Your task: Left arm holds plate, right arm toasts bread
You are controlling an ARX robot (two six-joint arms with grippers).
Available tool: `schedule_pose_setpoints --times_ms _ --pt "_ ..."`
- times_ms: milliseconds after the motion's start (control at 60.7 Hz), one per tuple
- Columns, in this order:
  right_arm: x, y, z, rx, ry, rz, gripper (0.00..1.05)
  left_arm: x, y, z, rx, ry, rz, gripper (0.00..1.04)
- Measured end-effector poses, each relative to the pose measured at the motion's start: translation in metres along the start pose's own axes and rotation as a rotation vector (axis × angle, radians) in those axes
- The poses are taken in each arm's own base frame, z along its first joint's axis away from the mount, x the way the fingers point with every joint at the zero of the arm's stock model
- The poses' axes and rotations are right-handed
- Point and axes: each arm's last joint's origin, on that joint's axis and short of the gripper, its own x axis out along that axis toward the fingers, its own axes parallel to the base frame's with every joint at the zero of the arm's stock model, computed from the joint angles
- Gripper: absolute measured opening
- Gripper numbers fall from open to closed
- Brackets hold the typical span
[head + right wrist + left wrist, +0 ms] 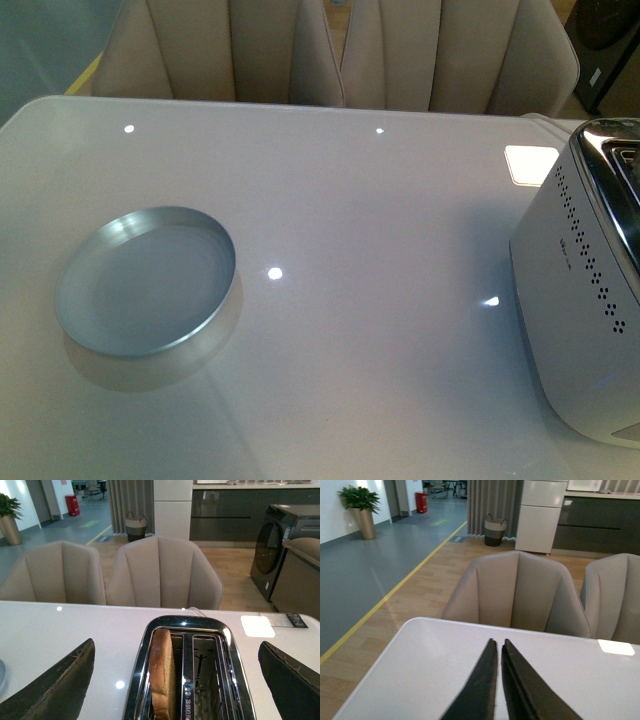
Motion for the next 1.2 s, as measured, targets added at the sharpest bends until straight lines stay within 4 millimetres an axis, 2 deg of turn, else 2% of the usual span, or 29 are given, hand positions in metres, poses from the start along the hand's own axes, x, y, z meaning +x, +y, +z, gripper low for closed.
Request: schedule_pose_setpoints --times_ms 296,593,1202 --pt "0.0 0.0 0.0 0.0 0.0 0.0 0.96 -0.045 -0.003 0.0 0.004 0.002 -0.016 0.03" --pt "0.0 0.0 0.0 0.0 0.0 0.0 0.96 -0.078 -0.003 0.001 0.004 0.002 -0.015 0.03" --pt "0.0 0.0 0.0 0.0 0.0 0.0 0.96 -0.113 -0.002 0.008 0.005 -0.022 -0.015 0.03"
